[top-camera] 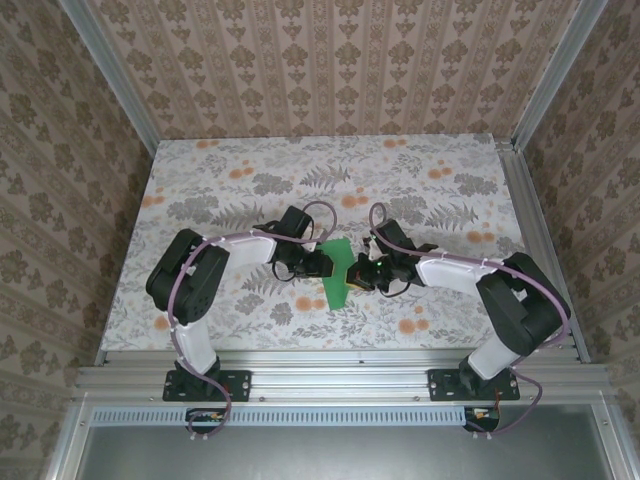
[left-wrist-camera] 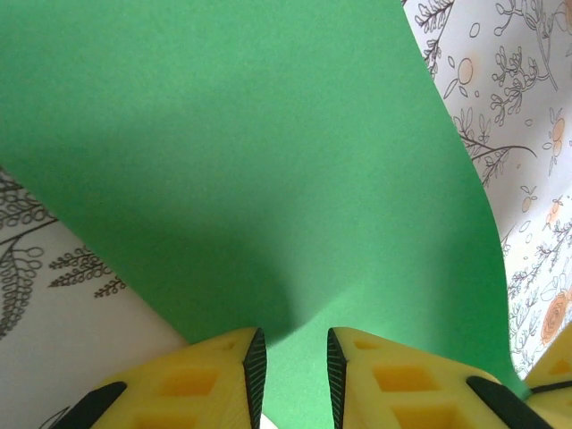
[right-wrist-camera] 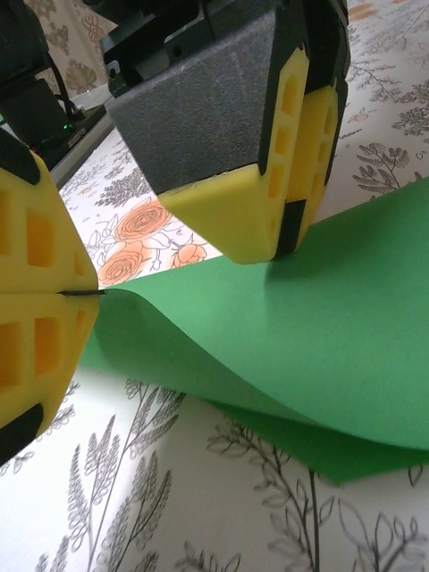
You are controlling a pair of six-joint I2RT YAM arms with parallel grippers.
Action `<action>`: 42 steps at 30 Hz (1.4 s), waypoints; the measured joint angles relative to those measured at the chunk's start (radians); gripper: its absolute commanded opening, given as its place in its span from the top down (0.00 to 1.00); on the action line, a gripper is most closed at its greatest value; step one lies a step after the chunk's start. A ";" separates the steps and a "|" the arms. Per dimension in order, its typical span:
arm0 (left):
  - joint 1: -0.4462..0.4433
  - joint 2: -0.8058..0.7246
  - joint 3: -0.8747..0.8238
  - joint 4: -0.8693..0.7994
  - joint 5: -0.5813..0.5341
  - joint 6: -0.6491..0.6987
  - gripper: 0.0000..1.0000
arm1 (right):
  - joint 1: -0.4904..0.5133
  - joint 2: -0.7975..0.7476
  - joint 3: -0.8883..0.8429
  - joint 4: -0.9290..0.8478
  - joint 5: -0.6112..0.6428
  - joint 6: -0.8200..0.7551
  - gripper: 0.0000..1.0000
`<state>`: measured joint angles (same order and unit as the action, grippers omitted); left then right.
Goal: Fold a paper plane with a square sheet of paper (pick it up from the middle)
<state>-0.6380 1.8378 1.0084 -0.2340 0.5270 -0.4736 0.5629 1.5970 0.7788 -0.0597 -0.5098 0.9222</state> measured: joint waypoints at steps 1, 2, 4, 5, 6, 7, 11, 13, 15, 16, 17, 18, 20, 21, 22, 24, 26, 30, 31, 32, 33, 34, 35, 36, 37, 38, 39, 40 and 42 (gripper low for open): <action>0.000 0.000 0.000 0.000 0.000 0.000 0.72 | 0.003 0.008 0.003 0.009 0.000 0.007 0.95; 0.000 0.000 0.000 0.002 0.001 0.000 0.72 | 0.005 0.016 0.006 0.017 0.000 0.018 0.95; 0.000 0.000 0.000 0.003 0.003 0.000 0.72 | 0.008 0.033 0.010 0.042 0.000 0.034 0.96; 0.001 0.000 0.000 0.003 0.004 0.000 0.72 | 0.008 0.042 0.011 0.056 0.000 0.046 0.96; 0.004 0.000 -0.001 0.004 0.005 0.000 0.72 | 0.008 0.050 0.012 0.067 0.000 0.054 0.97; 0.005 0.000 -0.002 0.005 0.008 0.000 0.72 | 0.008 0.059 0.012 0.081 0.001 0.064 0.97; 0.016 0.000 -0.014 0.023 0.028 -0.001 0.72 | 0.008 0.087 0.012 0.137 0.000 0.106 0.97; 0.022 0.000 -0.020 0.030 0.039 -0.001 0.72 | 0.008 0.101 0.012 0.163 0.000 0.124 0.97; 0.027 0.000 -0.026 0.041 0.052 -0.001 0.71 | 0.008 0.118 0.012 0.186 0.000 0.137 0.97; 0.030 -0.001 -0.029 0.045 0.058 -0.002 0.71 | 0.008 0.127 0.012 0.193 0.000 0.142 0.97; 0.032 -0.001 -0.031 0.048 0.063 -0.003 0.71 | 0.008 0.134 0.013 0.196 0.000 0.148 0.97; 0.035 -0.001 -0.032 0.050 0.067 -0.004 0.71 | 0.008 0.139 0.013 0.196 0.001 0.152 0.97; 0.039 -0.005 -0.033 0.051 0.072 -0.005 0.71 | 0.008 0.148 0.014 0.196 0.001 0.154 0.97; 0.040 -0.006 -0.033 0.051 0.073 -0.005 0.71 | 0.008 0.152 0.015 0.196 0.001 0.155 0.97; 0.043 -0.008 -0.033 0.051 0.076 -0.007 0.71 | 0.008 0.157 0.018 0.196 0.001 0.156 0.97; 0.045 -0.013 -0.033 0.051 0.080 -0.012 0.71 | 0.008 0.170 0.023 0.203 0.000 0.156 0.97; 0.050 -0.015 -0.030 0.047 0.093 -0.013 0.71 | 0.008 0.187 0.028 0.215 0.000 0.156 0.97; 0.057 -0.015 0.014 0.002 0.106 -0.003 0.70 | 0.008 0.205 0.032 0.217 0.000 0.156 0.97; 0.061 -0.015 0.027 -0.006 0.106 0.001 0.70 | 0.008 0.205 0.032 0.217 0.000 0.156 0.97; 0.069 -0.015 0.043 -0.014 0.107 0.006 0.70 | 0.008 0.205 0.033 0.216 0.000 0.156 0.97; 0.078 -0.015 0.058 -0.021 0.107 0.011 0.70 | 0.008 0.205 0.035 0.216 0.000 0.155 0.97; 0.085 -0.013 0.070 -0.026 0.107 0.018 0.70 | 0.008 0.205 0.037 0.214 0.000 0.155 0.97; 0.092 -0.006 0.086 -0.030 0.107 0.026 0.70 | 0.008 0.205 0.040 0.213 0.000 0.155 0.97; 0.098 0.002 0.098 -0.032 0.107 0.031 0.70 | 0.008 0.205 0.042 0.213 0.000 0.155 0.97; 0.103 0.013 0.106 -0.032 0.106 0.035 0.70 | 0.008 0.205 0.044 0.213 0.000 0.155 0.97; 0.107 0.027 0.113 -0.034 0.106 0.042 0.70 | 0.008 0.205 0.045 0.213 0.000 0.155 0.97; 0.108 0.040 0.116 -0.035 0.106 0.046 0.70 | 0.008 0.205 0.046 0.212 0.000 0.155 0.97; 0.108 0.053 0.116 -0.037 0.106 0.049 0.71 | 0.008 0.205 0.047 0.211 0.000 0.155 0.97; 0.108 0.080 0.116 -0.044 0.106 0.053 0.71 | 0.008 0.205 0.047 0.209 0.000 0.155 0.97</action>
<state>-0.5304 1.9182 1.1248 -0.2783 0.6334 -0.4210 0.5705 1.8019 0.8257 0.1493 -0.5095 1.0775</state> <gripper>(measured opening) 0.296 0.065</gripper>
